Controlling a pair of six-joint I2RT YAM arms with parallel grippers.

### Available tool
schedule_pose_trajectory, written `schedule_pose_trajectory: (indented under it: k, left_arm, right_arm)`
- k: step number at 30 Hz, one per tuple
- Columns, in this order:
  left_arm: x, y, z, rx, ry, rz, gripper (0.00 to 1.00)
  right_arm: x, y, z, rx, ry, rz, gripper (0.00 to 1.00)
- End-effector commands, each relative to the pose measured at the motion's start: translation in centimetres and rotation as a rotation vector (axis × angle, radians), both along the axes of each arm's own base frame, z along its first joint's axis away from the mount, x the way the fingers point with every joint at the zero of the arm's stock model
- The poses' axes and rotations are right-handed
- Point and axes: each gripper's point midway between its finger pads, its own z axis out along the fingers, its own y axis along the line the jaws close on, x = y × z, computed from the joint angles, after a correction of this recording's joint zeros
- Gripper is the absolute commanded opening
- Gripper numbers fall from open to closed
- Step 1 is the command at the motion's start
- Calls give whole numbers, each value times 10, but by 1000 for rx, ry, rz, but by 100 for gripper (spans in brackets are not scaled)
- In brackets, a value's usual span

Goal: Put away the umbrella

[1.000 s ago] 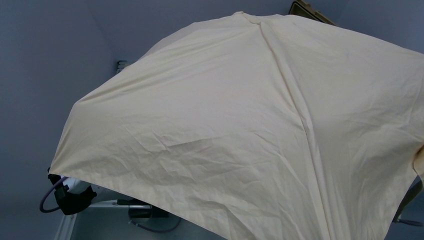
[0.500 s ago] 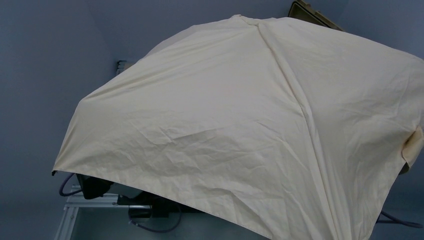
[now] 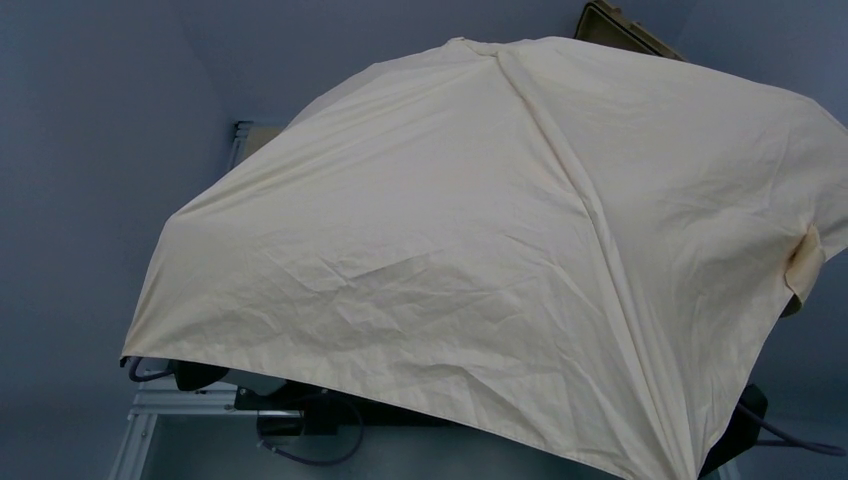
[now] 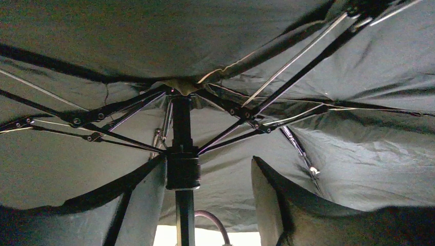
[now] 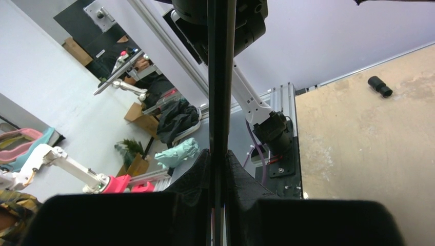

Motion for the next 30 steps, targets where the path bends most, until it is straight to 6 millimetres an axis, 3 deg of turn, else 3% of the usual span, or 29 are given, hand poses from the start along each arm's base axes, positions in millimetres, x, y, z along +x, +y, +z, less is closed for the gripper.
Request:
schedule_pose_trajectory:
  k: [1,14,15,17,26,30]
  left_arm:
    - [-3,36,32,-135,6,59,57]
    - [9,40,26,-146,72,101,34]
    - [9,40,27,-144,72,103,29]
    - [9,40,27,-137,69,107,0]
    - [8,38,18,-92,122,71,0]
    - [2,21,4,8,142,9,0]
  right_arm:
    - [-4,-5,22,52,-120,-40,0]
    - [-5,-6,21,52,-124,-43,0]
    - [-5,-5,21,52,-124,-43,0]
    - [-5,-6,21,51,-129,-46,0]
    - [3,-6,17,39,-136,-77,0]
    - [12,-10,20,33,-149,-124,0]
